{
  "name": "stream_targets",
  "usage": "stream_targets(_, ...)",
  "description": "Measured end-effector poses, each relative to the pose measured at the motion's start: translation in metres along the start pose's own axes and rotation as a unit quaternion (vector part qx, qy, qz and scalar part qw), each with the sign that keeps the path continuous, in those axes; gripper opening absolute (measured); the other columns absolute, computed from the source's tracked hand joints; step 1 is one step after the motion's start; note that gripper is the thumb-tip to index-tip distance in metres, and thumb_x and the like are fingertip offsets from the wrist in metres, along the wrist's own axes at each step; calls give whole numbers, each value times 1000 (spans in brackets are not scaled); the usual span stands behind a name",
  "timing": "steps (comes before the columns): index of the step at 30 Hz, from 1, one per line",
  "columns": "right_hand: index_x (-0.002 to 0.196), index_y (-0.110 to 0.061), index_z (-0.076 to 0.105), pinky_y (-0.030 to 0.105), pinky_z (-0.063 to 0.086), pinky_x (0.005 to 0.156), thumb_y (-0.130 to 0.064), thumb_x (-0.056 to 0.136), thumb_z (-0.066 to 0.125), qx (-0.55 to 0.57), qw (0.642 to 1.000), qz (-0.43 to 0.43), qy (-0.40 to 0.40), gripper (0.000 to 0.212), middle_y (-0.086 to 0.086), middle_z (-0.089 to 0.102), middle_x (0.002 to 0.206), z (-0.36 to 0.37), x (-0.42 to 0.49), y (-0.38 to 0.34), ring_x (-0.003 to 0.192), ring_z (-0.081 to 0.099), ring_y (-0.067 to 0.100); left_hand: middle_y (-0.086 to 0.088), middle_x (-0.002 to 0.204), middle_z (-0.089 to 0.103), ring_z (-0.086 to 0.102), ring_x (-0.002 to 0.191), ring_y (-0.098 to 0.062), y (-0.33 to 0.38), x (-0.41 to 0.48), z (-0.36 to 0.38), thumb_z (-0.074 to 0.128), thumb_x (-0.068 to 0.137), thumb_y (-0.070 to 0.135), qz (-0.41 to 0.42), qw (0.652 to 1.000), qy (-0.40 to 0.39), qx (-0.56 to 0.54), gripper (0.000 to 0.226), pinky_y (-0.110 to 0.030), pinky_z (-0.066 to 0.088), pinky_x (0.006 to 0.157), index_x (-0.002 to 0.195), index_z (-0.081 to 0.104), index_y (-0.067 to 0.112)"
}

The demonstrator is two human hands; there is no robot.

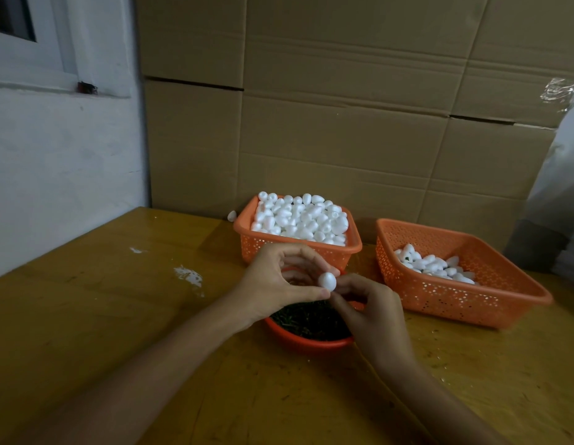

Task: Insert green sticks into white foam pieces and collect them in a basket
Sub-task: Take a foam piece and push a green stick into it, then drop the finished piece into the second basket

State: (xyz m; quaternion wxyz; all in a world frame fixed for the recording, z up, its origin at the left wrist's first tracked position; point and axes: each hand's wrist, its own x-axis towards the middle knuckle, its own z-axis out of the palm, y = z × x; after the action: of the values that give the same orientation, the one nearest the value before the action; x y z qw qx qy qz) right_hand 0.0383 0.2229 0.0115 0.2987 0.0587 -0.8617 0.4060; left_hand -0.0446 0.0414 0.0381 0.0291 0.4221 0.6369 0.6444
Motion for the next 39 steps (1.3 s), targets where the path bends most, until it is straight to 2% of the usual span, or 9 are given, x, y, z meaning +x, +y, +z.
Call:
stream_targets(14, 103, -30, 78, 29, 59, 88, -14, 95, 75, 5, 1000, -19, -3, 18, -21, 77, 95, 2, -1, 4, 95, 73, 0, -6, 108, 80, 76, 107, -24, -3, 0, 0, 88, 78, -1, 27, 999, -20, 1, 27, -31, 60, 89, 99, 77, 12)
stream_targets(18, 107, -28, 78, 29, 59, 88, -18, 96, 73, 18, 1000, -18, -5, 16, -20, 78, 96, 0, -1, 1, 96, 73, 0, -4, 114, 79, 75, 107, -25, -5, 1, 0, 89, 78, 1, 32, 999, -10, 10, 36, -36, 62, 90, 109, 73, 12)
stream_targets(21, 107, -29, 77, 29, 61, 85, -18, 96, 73, 7, 999, -7, 33, 16, -17, 78, 95, -8, 5, 0, 92, 73, 0, 2, 124, 73, 74, 101, -23, -5, 1, 1, 91, 78, 8, 24, 999, 30, 6, 58, -36, 62, 89, 127, 64, 23)
stream_targets(24, 105, -23, 76, 35, 62, 78, -26, 98, 71, 3, 991, 35, 129, 9, -10, 77, 93, -32, 19, 6, 86, 73, 6, 4, 122, 71, 72, 101, -19, -5, 1, 2, 83, 86, 18, 21, 997, 75, -7, 47, -40, 62, 88, 127, 62, 26)
stream_targets(27, 108, -17, 75, 37, 59, 78, -33, 98, 69, -84, 971, 36, 222, 20, -7, 77, 95, -65, 32, 19, 85, 72, 8, 1, 114, 72, 70, 101, -17, -6, 0, 4, 76, 93, 19, 36, 995, 97, 5, 28, -42, 63, 82, 118, 65, 25)
stream_targets(30, 108, -16, 74, 43, 57, 78, -27, 99, 70, -193, 941, 38, 276, 15, -1, 77, 94, -90, 37, 39, 82, 68, 13, 2, 108, 71, 69, 101, -17, -7, -1, 6, 73, 96, 19, 44, 995, 86, 8, 21, -38, 61, 80, 113, 66, 28)
stream_targets(35, 103, -6, 73, 39, 53, 66, -22, 100, 70, -333, 906, 93, 246, 17, 12, 74, 86, -117, 36, 74, 66, 61, 23, 1, 102, 72, 69, 100, -19, -10, -3, 9, 72, 96, 25, 36, 996, 69, 42, 11, -46, 57, 82, 105, 68, 31)
stream_targets(37, 103, -7, 75, 52, 55, 78, -27, 100, 68, -367, 893, 135, 223, 22, 12, 71, 81, -125, 37, 80, 76, 63, 34, 4, 93, 73, 70, 94, -16, -11, -3, 9, 71, 97, 25, 41, 991, 84, 92, 4, -42, 57, 82, 96, 70, 28)
stream_targets(39, 107, -10, 77, 57, 48, 94, -33, 101, 66, -386, 881, 180, 205, 26, 16, 72, 91, -130, 37, 80, 103, 60, 43, 7, 83, 73, 71, 84, -13, -13, -2, 8, 71, 98, 23, 35, 981, 117, 152, 11, -38, 59, 79, 88, 70, 27)
